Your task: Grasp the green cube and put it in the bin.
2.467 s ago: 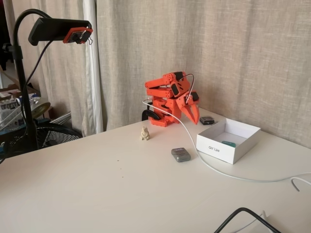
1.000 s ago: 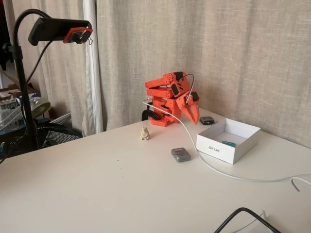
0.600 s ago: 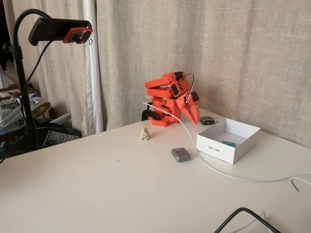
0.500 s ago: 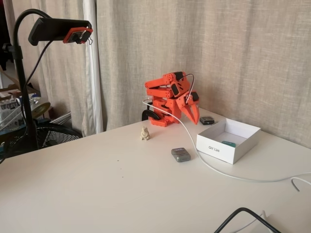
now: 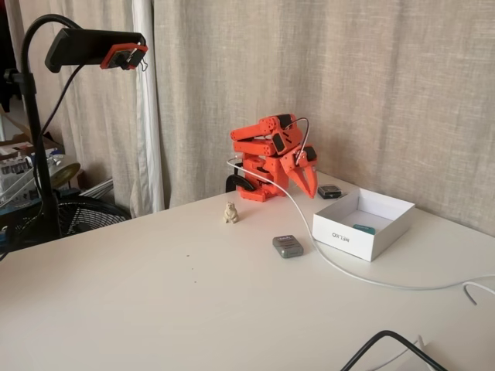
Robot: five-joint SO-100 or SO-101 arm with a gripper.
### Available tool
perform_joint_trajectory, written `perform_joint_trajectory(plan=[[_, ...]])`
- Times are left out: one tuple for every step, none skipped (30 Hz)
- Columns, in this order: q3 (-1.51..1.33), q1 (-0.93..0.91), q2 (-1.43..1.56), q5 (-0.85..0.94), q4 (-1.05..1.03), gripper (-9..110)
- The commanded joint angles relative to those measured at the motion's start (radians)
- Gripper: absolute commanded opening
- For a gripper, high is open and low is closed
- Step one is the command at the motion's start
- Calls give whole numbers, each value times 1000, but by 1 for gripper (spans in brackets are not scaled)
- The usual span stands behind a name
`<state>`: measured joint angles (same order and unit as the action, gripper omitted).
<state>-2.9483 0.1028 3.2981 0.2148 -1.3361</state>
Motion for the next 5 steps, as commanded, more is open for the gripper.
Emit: perform_joint_trajectory(plan=[[5,5,11,2,11,-8],[5,5,11,2,11,-8],[5,5,11,2,11,-8],[5,5,11,2,11,-8],[5,5,11,2,11,-8]])
